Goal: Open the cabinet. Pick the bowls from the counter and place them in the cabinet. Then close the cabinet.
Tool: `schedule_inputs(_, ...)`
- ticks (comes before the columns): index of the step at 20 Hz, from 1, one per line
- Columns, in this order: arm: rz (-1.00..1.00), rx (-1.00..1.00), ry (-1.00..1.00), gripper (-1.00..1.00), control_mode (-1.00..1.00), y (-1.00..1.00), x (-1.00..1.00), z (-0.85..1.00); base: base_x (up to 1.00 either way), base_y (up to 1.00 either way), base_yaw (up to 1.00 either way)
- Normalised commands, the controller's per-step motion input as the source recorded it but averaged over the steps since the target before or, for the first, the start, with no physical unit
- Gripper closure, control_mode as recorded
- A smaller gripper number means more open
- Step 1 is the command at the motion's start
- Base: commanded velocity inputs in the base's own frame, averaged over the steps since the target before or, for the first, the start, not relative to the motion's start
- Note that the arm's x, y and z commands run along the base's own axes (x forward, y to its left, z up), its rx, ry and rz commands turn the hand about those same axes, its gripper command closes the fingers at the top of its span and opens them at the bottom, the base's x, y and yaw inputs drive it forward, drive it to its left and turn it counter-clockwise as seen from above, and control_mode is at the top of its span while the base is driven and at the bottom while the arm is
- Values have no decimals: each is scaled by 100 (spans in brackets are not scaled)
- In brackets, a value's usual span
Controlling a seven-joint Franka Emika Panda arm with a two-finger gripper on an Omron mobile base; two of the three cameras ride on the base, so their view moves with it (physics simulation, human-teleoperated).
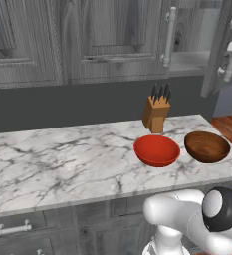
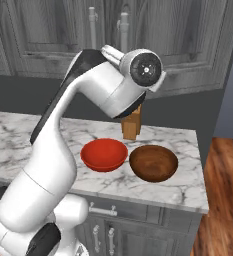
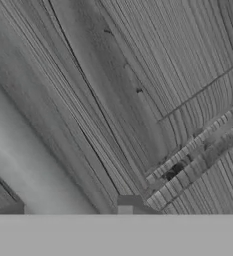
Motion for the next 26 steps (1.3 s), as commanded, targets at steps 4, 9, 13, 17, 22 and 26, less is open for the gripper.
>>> schedule_inputs(4, 0, 25, -15, 100, -100, -100, -88, -26, 0, 0, 0)
schedule_inputs(9, 0, 14, -13, 100, -100, -92, -77, -20, 0, 0, 0)
schedule_inputs(13, -10, 1, -10, -100, -100, -3, -96, 0, 0, 0, 0)
schedule_inputs(17, -22, 0, -10, -100, -100, 7, -100, 4, 0, 0, 0)
schedule_inputs(22, -34, -5, -12, -100, -100, 55, -100, 0, 0, 0, 0)
schedule_inputs(26, -40, -13, -13, -100, -100, 84, -100, 0, 0, 0, 0)
